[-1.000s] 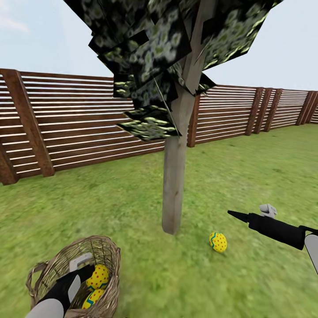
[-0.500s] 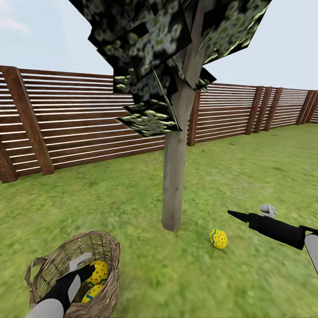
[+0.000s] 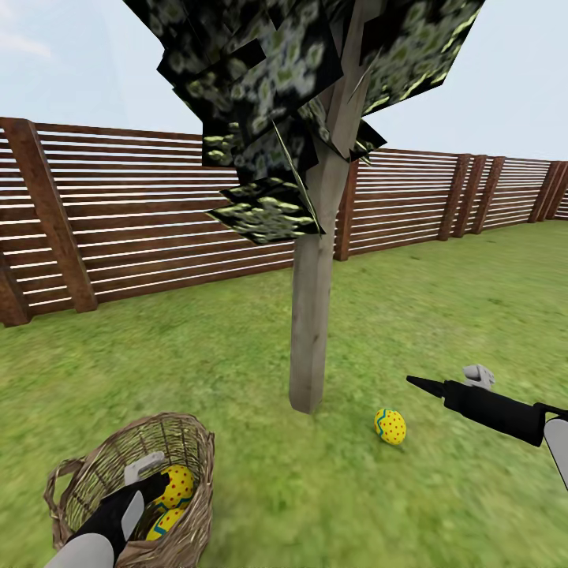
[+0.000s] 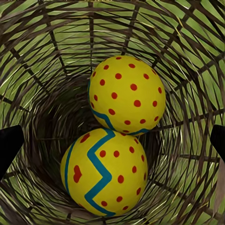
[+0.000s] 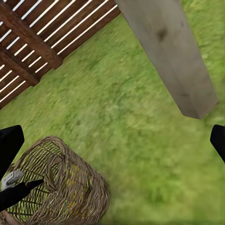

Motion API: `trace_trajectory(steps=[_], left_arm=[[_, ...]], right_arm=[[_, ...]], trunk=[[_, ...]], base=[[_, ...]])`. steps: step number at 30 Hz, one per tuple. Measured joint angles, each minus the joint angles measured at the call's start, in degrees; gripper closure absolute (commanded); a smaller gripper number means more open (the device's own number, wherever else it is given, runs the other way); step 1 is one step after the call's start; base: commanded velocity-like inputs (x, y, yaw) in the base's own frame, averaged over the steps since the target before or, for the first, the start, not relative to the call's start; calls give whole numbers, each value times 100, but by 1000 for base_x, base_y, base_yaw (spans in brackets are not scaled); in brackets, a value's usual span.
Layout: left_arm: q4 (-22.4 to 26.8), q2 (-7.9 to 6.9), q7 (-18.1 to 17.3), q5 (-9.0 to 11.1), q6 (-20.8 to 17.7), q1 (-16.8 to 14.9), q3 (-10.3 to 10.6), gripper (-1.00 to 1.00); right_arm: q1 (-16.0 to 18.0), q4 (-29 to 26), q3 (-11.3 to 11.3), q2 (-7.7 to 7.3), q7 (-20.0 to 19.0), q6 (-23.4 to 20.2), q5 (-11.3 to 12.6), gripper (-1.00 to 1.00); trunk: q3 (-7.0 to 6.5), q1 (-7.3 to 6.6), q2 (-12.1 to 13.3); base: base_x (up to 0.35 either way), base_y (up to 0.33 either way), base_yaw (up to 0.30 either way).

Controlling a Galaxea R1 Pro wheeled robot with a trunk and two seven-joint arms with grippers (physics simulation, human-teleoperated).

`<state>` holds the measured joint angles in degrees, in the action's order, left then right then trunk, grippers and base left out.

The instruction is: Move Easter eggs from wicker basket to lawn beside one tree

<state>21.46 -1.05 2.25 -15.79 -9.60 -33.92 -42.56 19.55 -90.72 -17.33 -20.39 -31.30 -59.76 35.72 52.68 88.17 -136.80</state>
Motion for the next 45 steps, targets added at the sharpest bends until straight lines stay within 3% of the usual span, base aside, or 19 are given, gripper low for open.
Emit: trace_trajectory(steps=[10, 13, 18, 29, 36, 40, 45], left_arm=[[0, -4, -22, 1, -31, -1, 0, -100], [19, -4, -27, 3, -258, -12, 0, -100], [58, -12, -59, 4, -775, -96, 1, -100], [164, -67, -60, -68, -2853, -1008, 29, -100], [177, -215, -67, -295, -3621, -1354, 30, -100], [176, -252, -67, -562, -3864, -1455, 30, -100], [171, -266, -65, -741, -4007, -1541, 26, -100]], right_arm=[[0, 1, 5, 0, 0, 0, 1, -100], [0, 2, 5, 0, 0, 0, 1, -100], [0, 2, 5, 0, 0, 0, 1, -100], [0, 0, 13, 0, 0, 0, -5, -100], [0, -2, 109, 6, 0, 0, -5, -100], [0, -1, 177, 4, -3, 0, -2, -100], [0, 1, 204, 1, -8, 0, -1, -100]], trunk=[[0, 0, 0], [0, 0, 0], [0, 0, 0], [-1, 0, 0], [0, 0, 0], [0, 0, 0], [0, 0, 0]], base=[[0, 0, 0], [0, 0, 0], [0, 0, 0], [0, 0, 0], [0, 0, 0], [0, 0, 0], [0, 0, 0]])
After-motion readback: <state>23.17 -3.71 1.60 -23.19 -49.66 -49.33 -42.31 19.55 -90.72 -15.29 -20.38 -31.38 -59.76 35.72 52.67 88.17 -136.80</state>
